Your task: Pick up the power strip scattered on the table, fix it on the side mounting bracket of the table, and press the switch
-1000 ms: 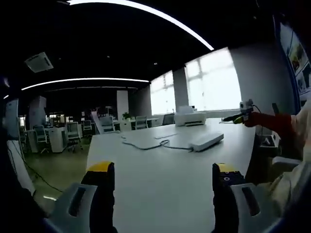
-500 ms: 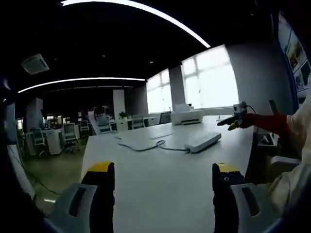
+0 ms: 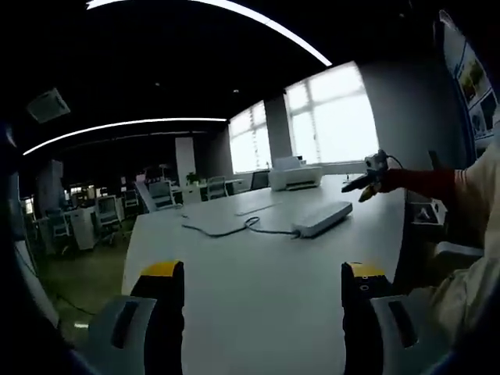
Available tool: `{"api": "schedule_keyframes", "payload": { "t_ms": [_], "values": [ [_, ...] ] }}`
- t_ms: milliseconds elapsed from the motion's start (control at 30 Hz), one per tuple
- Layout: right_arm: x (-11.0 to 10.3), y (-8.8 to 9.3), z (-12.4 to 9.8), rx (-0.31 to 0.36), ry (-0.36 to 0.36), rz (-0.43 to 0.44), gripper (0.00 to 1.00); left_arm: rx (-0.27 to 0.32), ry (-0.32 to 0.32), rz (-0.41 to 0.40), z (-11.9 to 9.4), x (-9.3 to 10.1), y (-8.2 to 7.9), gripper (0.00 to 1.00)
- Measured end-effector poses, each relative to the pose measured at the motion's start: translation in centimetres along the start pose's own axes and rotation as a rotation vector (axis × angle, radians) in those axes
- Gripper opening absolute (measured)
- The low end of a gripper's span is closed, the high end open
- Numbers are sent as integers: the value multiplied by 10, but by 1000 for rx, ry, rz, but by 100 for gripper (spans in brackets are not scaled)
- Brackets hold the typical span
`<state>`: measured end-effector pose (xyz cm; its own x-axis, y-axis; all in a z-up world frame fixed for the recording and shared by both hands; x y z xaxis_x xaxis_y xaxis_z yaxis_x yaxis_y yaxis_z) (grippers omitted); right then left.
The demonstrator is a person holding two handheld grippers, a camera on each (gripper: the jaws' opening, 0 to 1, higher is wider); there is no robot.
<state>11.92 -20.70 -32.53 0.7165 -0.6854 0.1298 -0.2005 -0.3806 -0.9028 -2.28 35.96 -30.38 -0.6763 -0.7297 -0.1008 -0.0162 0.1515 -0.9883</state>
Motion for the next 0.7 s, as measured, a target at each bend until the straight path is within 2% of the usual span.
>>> {"api": "schedule_keyframes", "payload": {
  "t_ms": [133, 267, 433, 700],
  "values": [
    [3, -3, 5, -29, -5, -27, 75, -10, 13, 11, 4, 2, -1, 86],
    [-1, -6, 14, -47, -44, -55, 75, -5, 16, -1, 5, 0, -2, 86],
    [2, -3, 26, -105, -74, -83, 74, -13, 10, -7, 4, -3, 0, 86],
    [4, 0, 38, -108, -109, -75, 71, -21, -4, -24, 1, -7, 5, 86]
  ]
}}
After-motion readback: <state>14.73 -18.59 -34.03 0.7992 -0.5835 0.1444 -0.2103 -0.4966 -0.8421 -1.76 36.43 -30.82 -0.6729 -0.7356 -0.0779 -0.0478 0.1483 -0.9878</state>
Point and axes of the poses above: the point that each gripper's makers call its tool centre point, and the gripper's own axes: z roughly forward along the fingers, x roughly to its right, y roughly out of its underside, the point moved 9 cm from there along -z, roughly backward along the fingers, and after that the axes turned 5 degrees about y, right-handed, at the moved point
